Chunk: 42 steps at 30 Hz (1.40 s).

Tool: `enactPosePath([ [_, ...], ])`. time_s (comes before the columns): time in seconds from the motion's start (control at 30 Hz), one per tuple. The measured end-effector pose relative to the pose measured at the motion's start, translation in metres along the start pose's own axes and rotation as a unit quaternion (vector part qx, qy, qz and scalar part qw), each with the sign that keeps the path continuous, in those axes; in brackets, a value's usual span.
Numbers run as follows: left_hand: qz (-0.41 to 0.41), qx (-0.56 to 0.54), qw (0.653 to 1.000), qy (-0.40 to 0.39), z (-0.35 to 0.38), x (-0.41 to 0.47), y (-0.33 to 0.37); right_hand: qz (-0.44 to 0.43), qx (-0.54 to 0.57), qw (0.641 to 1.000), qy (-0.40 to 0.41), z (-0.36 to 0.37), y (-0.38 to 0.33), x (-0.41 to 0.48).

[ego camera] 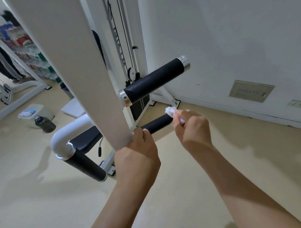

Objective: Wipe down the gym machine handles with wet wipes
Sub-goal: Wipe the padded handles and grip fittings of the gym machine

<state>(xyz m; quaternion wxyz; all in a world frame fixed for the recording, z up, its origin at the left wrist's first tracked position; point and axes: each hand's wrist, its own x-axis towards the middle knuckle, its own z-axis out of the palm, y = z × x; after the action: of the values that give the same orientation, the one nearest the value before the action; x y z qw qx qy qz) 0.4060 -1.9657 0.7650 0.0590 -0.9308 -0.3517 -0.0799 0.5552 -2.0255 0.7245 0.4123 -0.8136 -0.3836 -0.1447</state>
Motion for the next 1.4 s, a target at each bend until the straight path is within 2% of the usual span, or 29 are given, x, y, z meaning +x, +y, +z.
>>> enactPosePath([
  [0.13,-0.019,0.051,0.998,-0.013,-0.009,0.004,0.006,-0.001,-0.03,0.999,0.021,0.007,-0.014,-0.006],
  [0.3,-0.002,0.048,0.998,-0.047,-0.014,0.017,0.014,0.023,-0.051,0.998,-0.038,-0.005,-0.015,-0.006],
  [0.33,0.004,0.033,0.999,-0.036,-0.013,0.021,0.015,0.031,-0.085,0.995,-0.051,-0.007,-0.015,0.003],
  [0.4,0.053,0.024,0.998,0.039,-0.01,0.028,0.02,0.056,-0.148,0.98,-0.118,-0.008,-0.017,0.03],
  [0.5,0.128,0.031,0.989,0.065,0.006,0.041,0.027,0.09,-0.125,0.968,-0.2,-0.004,-0.023,0.057],
  [0.57,0.133,0.03,0.988,0.07,0.012,0.046,0.028,0.092,-0.108,0.974,-0.178,-0.002,-0.022,0.051],
  [0.7,0.13,0.025,0.988,0.072,0.017,0.048,0.026,0.011,-0.006,1.0,-0.024,-0.01,-0.012,0.006],
  [0.77,0.132,0.029,0.988,0.075,0.015,0.048,0.025,0.005,0.025,1.0,-0.007,-0.012,-0.008,-0.006],
  [0.83,0.128,0.028,0.989,0.074,0.012,0.048,0.025,0.041,0.055,0.997,-0.022,-0.008,-0.009,-0.001],
  [0.93,0.129,0.015,0.988,0.081,0.014,0.049,0.023,0.097,0.032,0.993,-0.064,-0.002,-0.012,0.018],
  [1.03,0.109,-0.009,0.99,0.084,0.015,0.049,0.024,0.181,0.095,0.979,-0.009,-0.002,-0.008,0.012],
  [1.07,0.104,-0.004,0.991,0.089,0.015,0.049,0.025,0.24,0.143,0.96,0.012,-0.003,-0.004,0.008],
  [1.1,0.101,0.002,0.991,0.088,0.014,0.048,0.026,0.311,0.213,0.926,0.016,-0.003,-0.001,0.004],
  [1.17,0.11,0.002,0.99,0.087,0.016,0.044,0.026,0.438,0.379,0.815,-0.007,-0.001,0.001,-0.002],
  [1.2,0.118,-0.004,0.989,0.084,0.017,0.041,0.025,0.471,0.43,0.77,-0.027,0.0,0.0,-0.004],
  [1.23,0.123,-0.006,0.989,0.077,0.017,0.038,0.024,0.484,0.451,0.748,-0.052,0.0,-0.002,-0.006],
  [1.33,0.132,0.006,0.99,0.056,0.022,0.03,0.02,0.499,0.48,0.715,-0.098,0.0,-0.013,-0.01],
  [1.4,0.122,-0.01,0.992,0.022,0.018,0.024,0.019,0.534,0.545,0.642,-0.076,-0.003,-0.016,-0.009],
])
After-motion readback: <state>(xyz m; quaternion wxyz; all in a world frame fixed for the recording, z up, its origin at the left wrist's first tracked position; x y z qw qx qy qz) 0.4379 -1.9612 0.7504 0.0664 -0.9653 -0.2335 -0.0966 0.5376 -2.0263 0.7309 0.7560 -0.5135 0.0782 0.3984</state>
